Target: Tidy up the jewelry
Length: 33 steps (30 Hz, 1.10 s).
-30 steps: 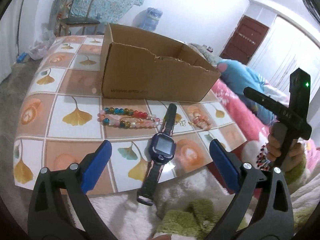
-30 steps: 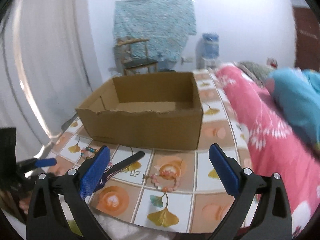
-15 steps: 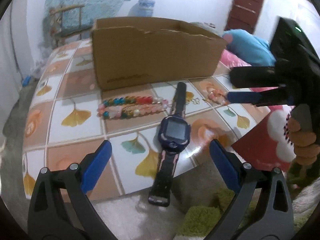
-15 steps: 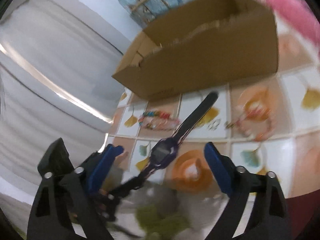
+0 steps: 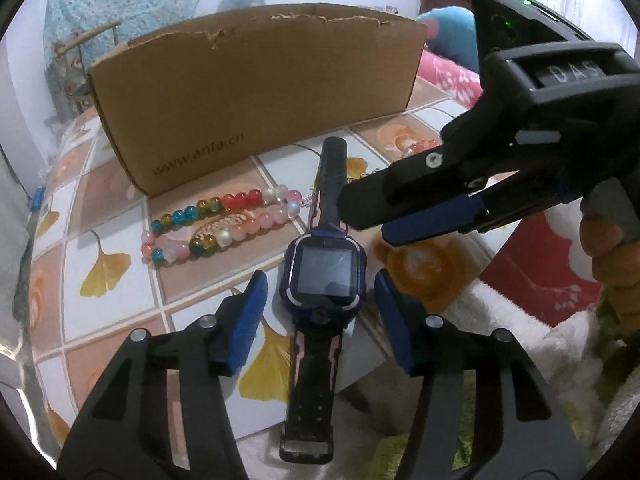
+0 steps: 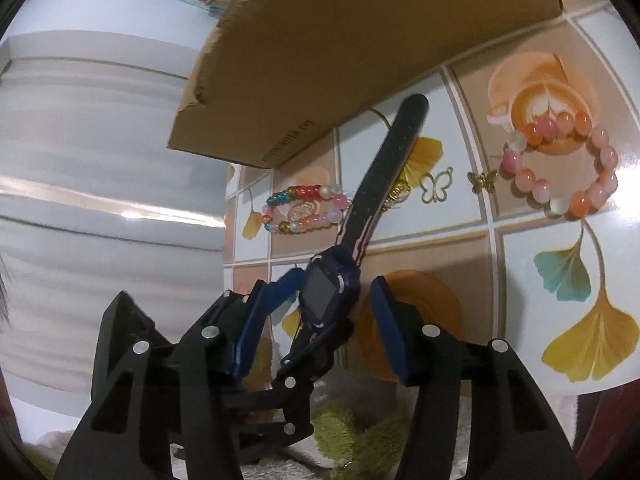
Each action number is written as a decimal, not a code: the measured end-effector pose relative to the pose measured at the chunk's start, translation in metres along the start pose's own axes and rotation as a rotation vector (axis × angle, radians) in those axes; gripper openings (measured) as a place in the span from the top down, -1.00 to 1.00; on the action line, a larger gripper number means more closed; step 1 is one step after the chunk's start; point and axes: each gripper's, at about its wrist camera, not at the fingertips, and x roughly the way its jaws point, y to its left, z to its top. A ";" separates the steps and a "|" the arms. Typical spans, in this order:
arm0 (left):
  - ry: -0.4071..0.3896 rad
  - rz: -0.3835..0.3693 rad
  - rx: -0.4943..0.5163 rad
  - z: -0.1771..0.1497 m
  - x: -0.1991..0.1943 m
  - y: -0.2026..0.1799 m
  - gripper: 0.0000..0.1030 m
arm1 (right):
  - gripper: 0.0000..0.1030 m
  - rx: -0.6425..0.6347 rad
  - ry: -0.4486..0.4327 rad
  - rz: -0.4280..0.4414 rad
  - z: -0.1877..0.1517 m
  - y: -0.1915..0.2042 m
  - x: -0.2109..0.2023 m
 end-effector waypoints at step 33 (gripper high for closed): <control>-0.081 -0.188 -0.058 -0.014 -0.014 0.012 0.20 | 0.85 0.149 0.009 0.006 0.012 -0.022 0.008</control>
